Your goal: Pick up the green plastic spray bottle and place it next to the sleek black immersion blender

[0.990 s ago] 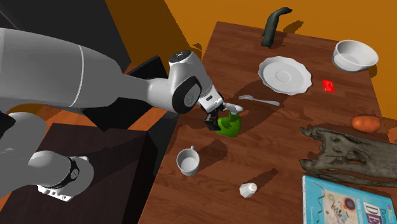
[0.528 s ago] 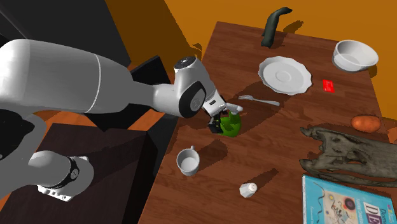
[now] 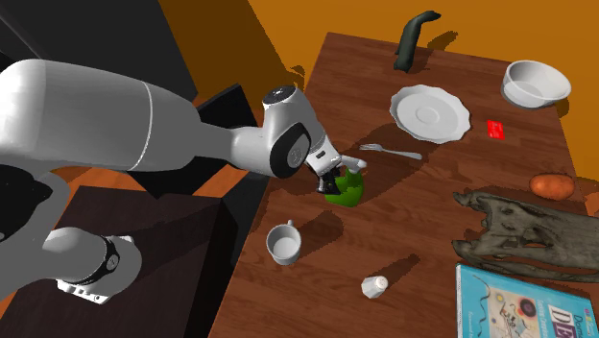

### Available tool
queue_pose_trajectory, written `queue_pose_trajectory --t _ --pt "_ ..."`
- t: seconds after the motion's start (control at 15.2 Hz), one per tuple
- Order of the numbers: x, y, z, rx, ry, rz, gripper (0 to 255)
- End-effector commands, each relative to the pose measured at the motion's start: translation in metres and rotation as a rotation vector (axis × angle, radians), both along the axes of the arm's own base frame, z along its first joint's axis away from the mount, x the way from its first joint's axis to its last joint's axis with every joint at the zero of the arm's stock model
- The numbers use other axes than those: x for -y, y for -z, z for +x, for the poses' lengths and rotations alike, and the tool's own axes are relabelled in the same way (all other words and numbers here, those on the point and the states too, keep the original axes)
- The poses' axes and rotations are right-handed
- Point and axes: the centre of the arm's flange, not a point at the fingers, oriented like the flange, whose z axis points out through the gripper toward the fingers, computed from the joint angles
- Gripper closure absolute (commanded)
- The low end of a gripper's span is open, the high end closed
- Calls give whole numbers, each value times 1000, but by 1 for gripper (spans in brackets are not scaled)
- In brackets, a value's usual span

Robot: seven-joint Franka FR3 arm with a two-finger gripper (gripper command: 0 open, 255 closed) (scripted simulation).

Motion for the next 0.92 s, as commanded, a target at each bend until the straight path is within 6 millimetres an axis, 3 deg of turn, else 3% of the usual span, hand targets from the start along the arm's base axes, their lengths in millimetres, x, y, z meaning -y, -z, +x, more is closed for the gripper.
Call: queue_pose_trajectory --t 0.0,0.33,0.86 --pt "0 0 0 0 0 0 255" --pt "0 0 0 0 0 0 255" --pt "0 -42 0 0 0 0 255"
